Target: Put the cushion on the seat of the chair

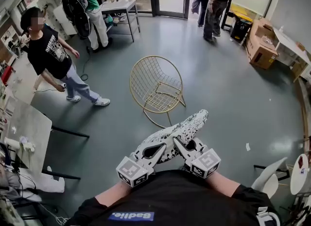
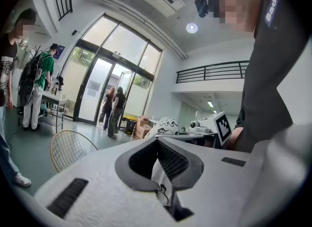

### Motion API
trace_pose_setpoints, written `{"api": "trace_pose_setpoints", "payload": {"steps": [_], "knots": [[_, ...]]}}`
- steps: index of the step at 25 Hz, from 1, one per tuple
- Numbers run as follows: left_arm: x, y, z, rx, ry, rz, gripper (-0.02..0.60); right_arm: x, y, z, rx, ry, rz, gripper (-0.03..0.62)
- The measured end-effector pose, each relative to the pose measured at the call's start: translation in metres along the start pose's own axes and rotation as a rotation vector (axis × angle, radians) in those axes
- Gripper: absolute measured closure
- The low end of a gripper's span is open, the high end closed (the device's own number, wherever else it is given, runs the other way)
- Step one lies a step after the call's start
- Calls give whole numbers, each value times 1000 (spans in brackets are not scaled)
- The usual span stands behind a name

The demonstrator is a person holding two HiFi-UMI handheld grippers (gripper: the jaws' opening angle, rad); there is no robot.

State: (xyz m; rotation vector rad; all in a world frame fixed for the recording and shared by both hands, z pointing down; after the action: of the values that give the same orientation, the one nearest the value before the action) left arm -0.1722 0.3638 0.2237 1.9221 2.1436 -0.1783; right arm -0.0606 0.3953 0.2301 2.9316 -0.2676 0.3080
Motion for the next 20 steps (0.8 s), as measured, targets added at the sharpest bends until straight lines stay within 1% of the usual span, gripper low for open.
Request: {"api": "trace_pose_setpoints", "payload": {"steps": [5,11,17,20], "knots": [[1,3,-3,0,1,1,565,3,-2,-3,2,5,-2,553],[-2,12,5,-2,1,6,565,13,-2,3,6,26,1,553],[1,37,12,-5,7,32,565,38,-13,12,16,35,13,553],[-1,53,9,0,10,59,565,55,-17,7,25,42,26,553]]}}
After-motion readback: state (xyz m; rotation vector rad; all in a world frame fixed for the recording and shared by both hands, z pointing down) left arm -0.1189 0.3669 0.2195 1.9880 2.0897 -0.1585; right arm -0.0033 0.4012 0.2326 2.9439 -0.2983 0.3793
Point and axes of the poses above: the fingertips, and each gripper's own axes: y forward along the fingers, x to its right, z out of its top, the point moved 5 cm from there along -y, backward along the fingers, and after that the axes turned 13 degrees about -z, right-handed, at the moved point
